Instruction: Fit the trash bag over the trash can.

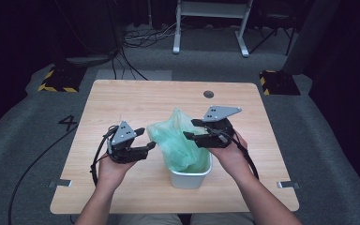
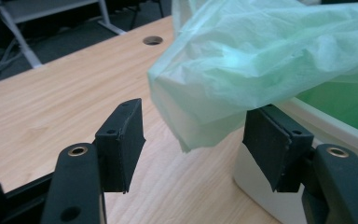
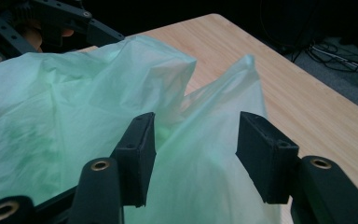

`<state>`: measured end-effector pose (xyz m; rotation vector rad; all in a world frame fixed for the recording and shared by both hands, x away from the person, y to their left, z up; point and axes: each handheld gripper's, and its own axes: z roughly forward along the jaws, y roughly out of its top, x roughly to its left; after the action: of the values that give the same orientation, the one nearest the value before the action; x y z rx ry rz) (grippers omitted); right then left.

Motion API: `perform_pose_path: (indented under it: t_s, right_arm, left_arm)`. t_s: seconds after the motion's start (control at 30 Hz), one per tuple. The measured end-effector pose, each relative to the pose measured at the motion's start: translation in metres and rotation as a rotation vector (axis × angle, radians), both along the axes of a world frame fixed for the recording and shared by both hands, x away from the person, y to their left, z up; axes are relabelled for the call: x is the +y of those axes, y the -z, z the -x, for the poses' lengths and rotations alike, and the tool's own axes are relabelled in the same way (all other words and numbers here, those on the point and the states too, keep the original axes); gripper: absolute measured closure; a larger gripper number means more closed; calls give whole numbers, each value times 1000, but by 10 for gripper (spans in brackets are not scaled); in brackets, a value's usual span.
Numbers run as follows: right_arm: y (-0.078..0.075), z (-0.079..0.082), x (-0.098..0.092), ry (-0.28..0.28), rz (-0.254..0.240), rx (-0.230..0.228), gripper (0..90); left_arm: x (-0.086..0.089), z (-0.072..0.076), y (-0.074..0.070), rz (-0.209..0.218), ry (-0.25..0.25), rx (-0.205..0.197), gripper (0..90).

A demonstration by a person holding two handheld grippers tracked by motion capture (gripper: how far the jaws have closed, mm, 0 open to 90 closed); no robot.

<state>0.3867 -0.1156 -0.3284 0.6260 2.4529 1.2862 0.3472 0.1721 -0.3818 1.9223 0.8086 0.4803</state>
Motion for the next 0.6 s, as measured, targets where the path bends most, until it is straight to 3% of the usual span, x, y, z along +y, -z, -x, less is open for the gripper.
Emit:
perform_pose_path:
  t_s: [0.1,0.2,0.23,0.3,0.37,0.4,0.6]
  right_arm:
    - [6,-6,12,10,45,25,510]
    - [8,-9,16,14,64,37,558]
    - [10,-10,18,14,74,48,618]
    - [11,-10,20,13,102,59,781]
    - [11,-10,20,14,110,58,822]
    - [10,-9,18,16,114,56,900]
    - [0,2,5,28,76,19,900]
  left_arm:
    - [-7,2,0,-13,12,-37,524]
    - [-9,4,0,-23,17,-50,719]
    - [-10,6,-1,-29,12,-60,719]
    - [-10,10,-2,-32,20,-81,852]
    - [-9,14,-3,-26,22,-93,886]
    - [-7,16,-5,-15,30,-99,893]
    - [-5,26,-9,2,36,-118,897]
